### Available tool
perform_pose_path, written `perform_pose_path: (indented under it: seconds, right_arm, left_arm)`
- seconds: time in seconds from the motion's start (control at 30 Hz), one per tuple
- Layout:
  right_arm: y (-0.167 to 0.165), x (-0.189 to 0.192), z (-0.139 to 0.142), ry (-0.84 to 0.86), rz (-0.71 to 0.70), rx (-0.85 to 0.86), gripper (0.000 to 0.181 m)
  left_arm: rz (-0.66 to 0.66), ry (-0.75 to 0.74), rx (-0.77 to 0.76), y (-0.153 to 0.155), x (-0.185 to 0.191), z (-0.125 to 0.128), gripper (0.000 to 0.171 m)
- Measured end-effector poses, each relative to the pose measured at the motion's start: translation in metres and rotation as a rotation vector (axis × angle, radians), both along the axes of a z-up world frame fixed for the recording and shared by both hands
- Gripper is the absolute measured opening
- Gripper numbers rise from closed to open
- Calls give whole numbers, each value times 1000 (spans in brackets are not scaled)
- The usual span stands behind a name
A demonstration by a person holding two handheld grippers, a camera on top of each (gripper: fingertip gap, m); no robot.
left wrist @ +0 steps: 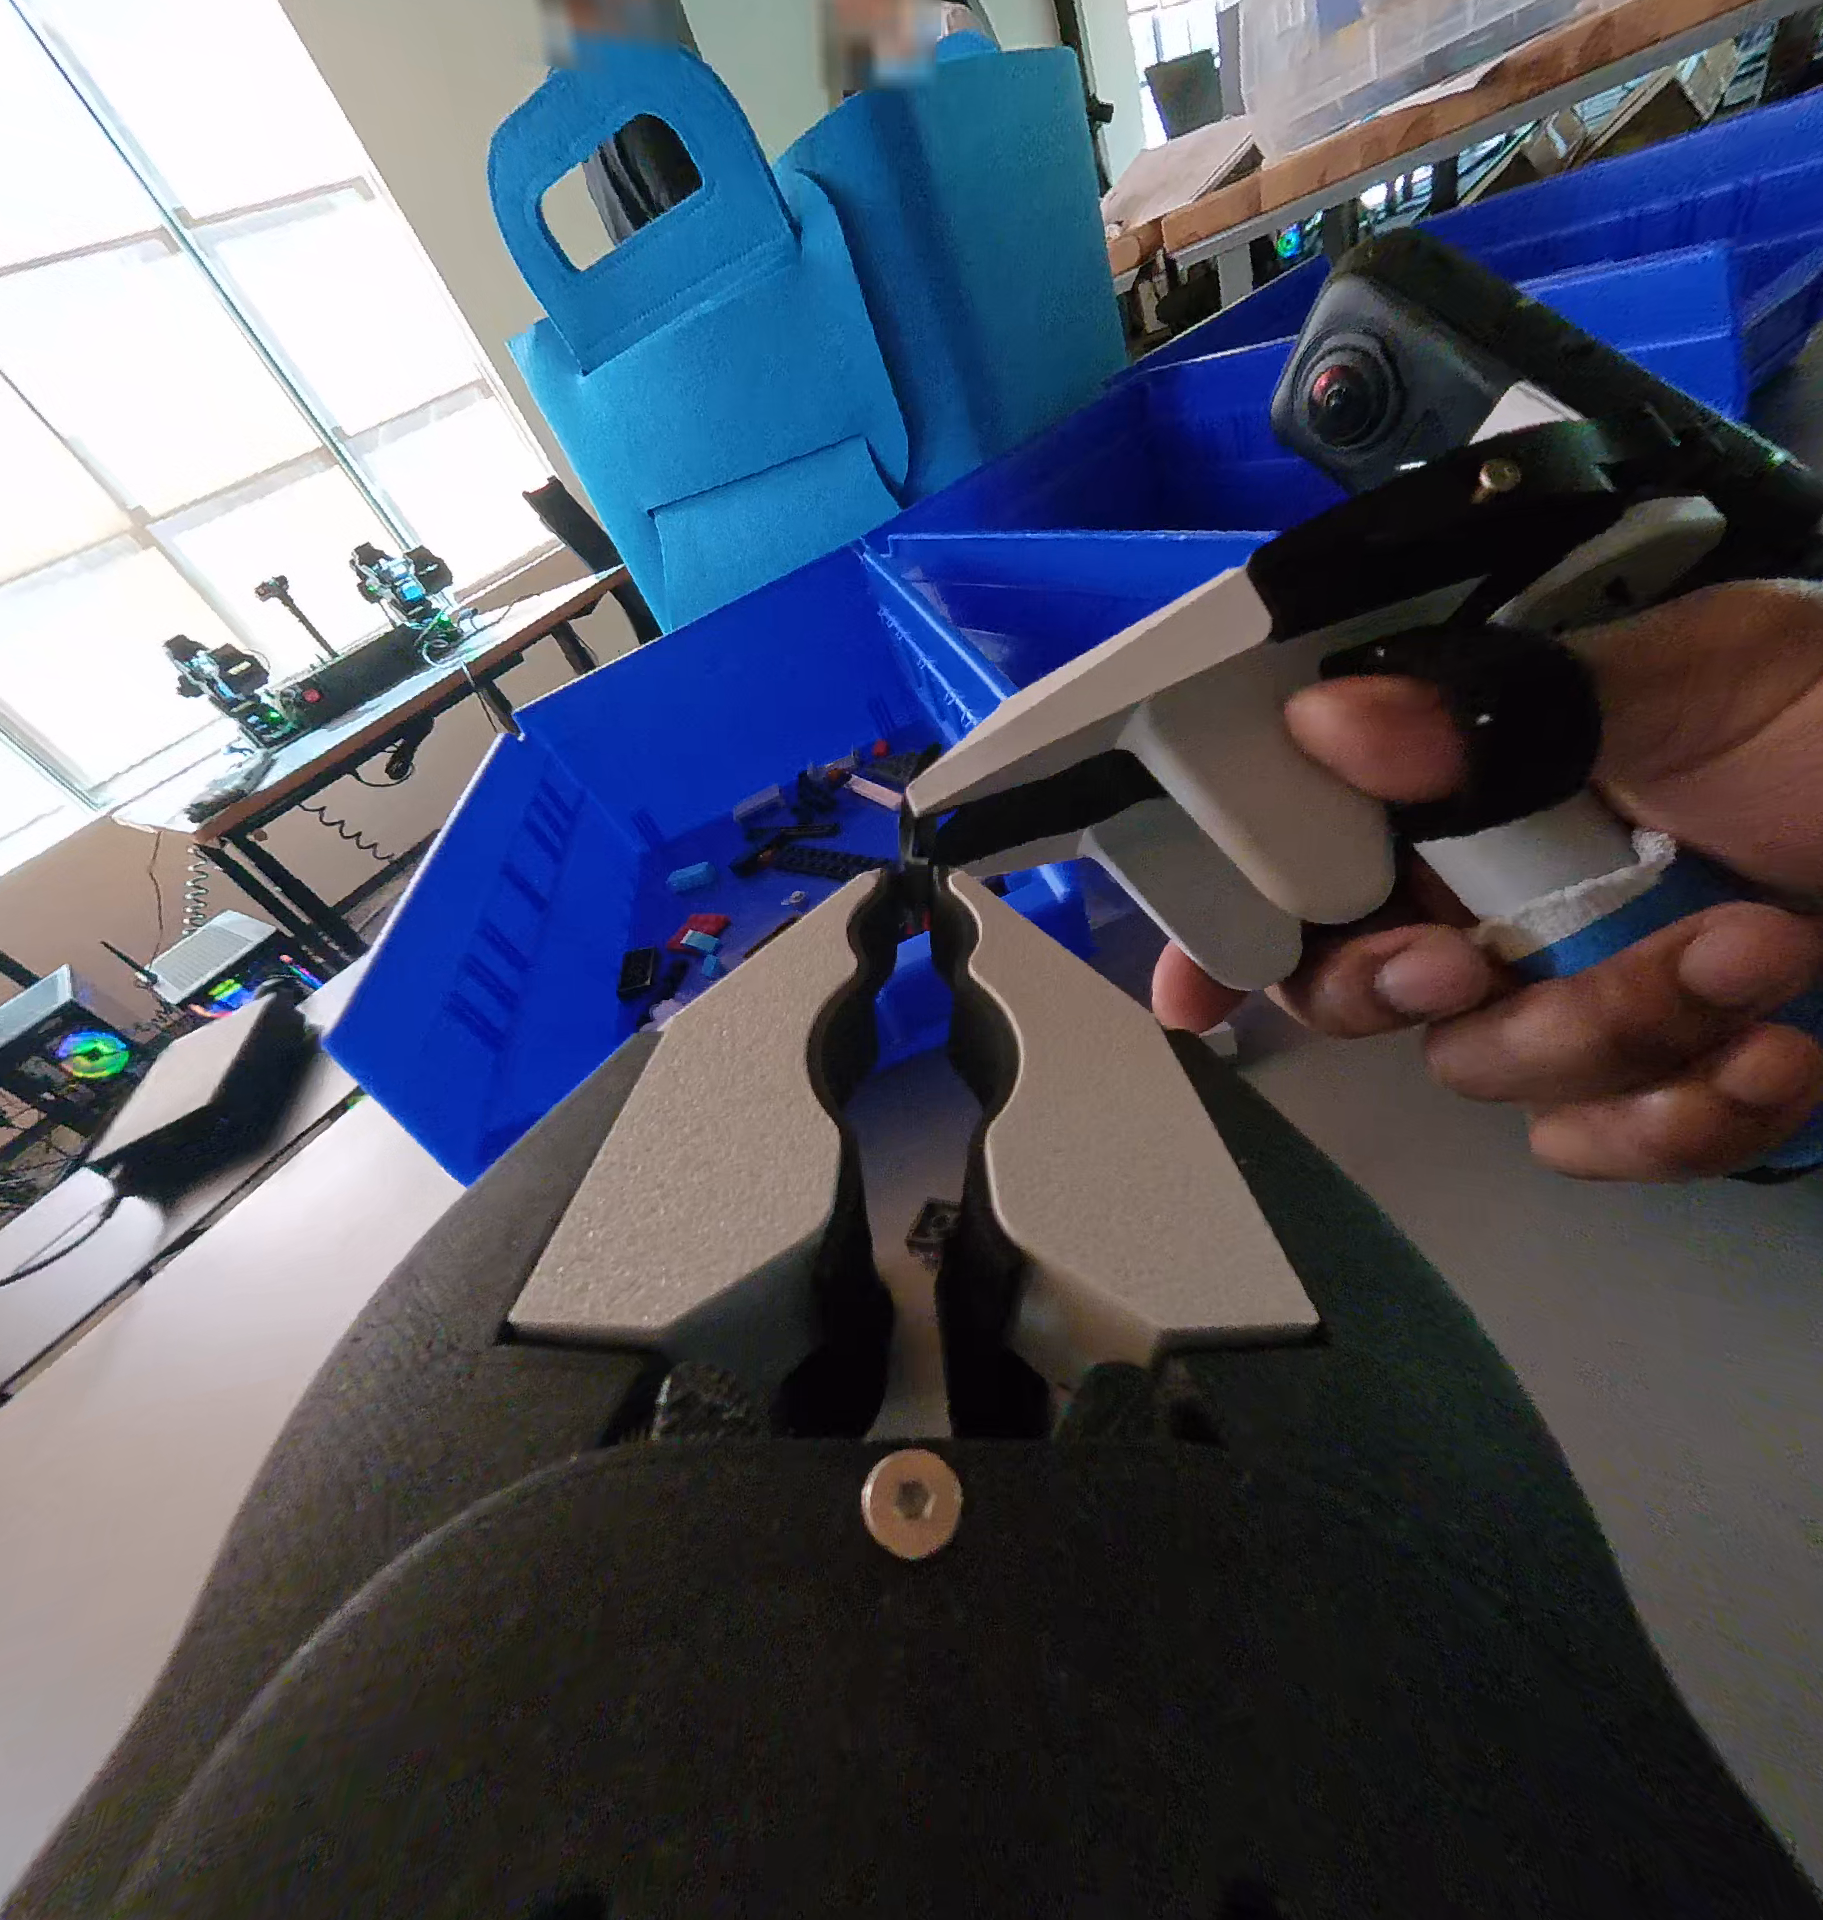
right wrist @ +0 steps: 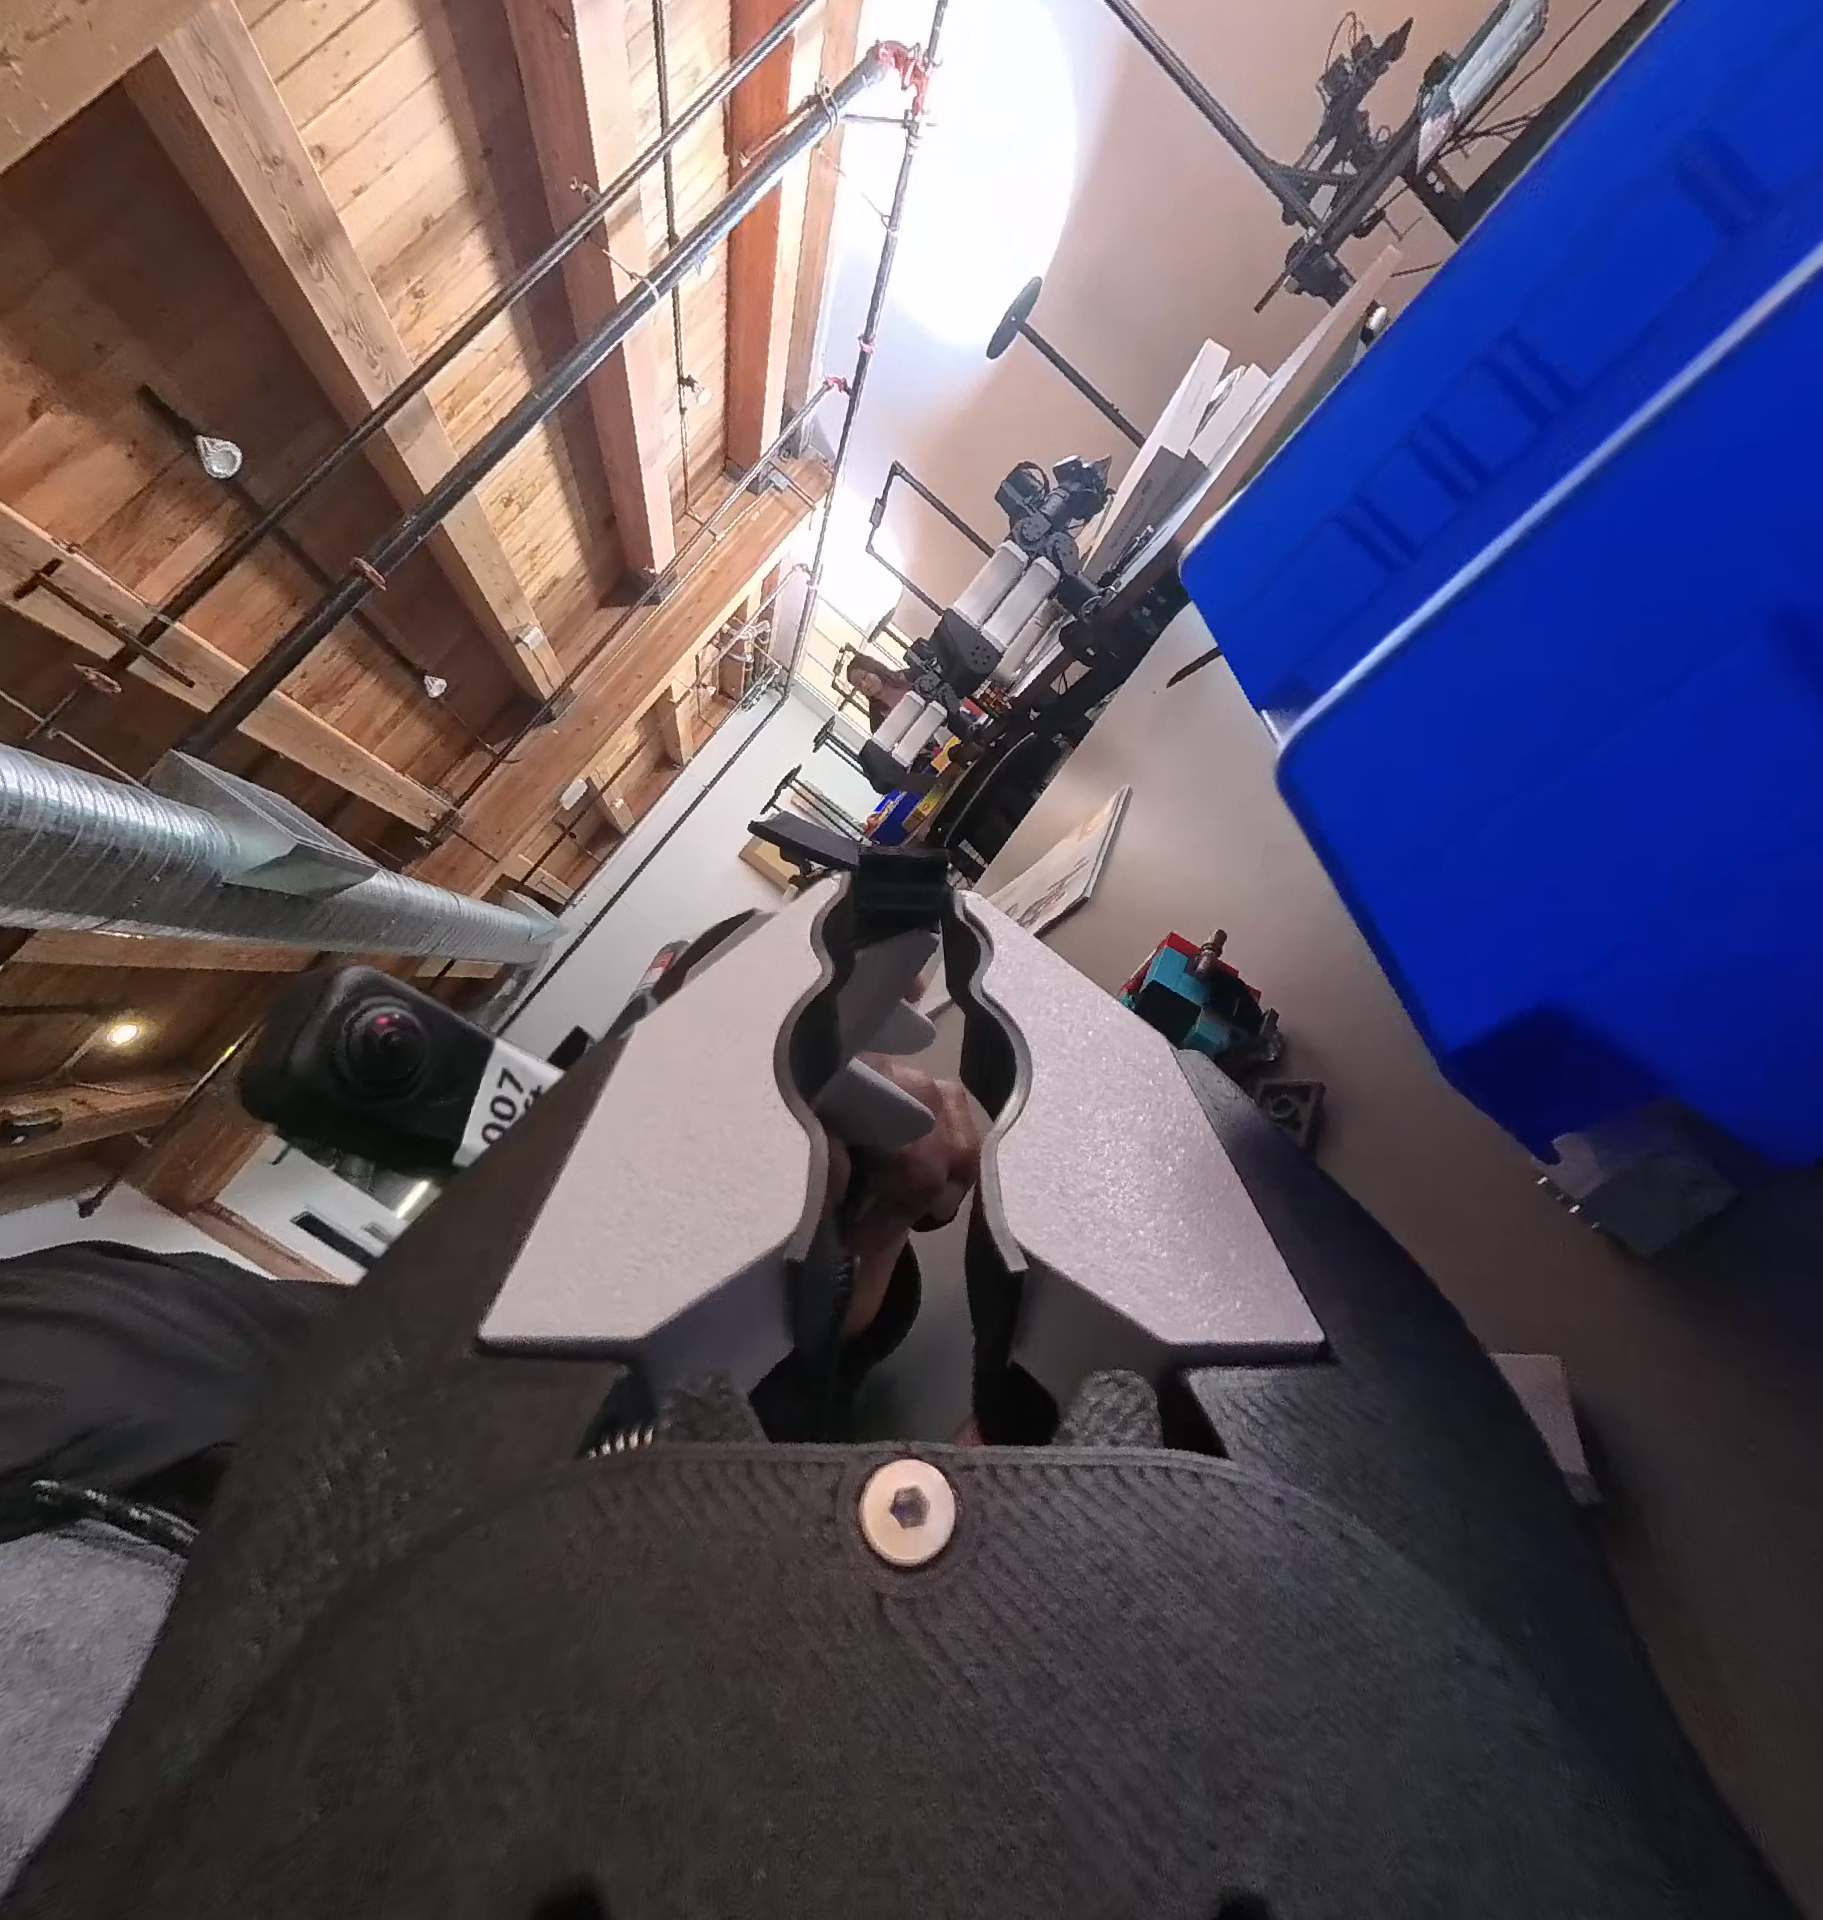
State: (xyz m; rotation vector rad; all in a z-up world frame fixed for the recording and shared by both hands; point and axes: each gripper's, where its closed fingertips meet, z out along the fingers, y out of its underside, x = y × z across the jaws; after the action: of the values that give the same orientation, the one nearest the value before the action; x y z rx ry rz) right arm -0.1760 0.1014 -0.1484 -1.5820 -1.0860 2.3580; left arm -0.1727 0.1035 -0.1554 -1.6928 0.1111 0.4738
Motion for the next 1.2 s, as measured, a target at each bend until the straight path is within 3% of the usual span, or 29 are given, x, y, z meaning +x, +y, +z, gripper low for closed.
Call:
perform_pose_path:
  seconds: [0.57, 0.93, 1.1, 1.2]
  right_arm:
    - [-3, 1, -1, 20, 54, 90, 15]
    - [6, 8, -5, 4, 18, 131, 16]
    - [34, 39, 3, -3, -97, 205, 15]
    - [82, 74, 16, -22, -255, 221, 15]
  left_arm:
    - [-146, -458, 72, -2, -9, -2, 5]
    - [-119, -522, -5, -1, -15, -19, 4]
    - [-112, -546, -37, -1, -17, -25, 4]
    - [-119, -551, -47, -1, -15, -28, 4]
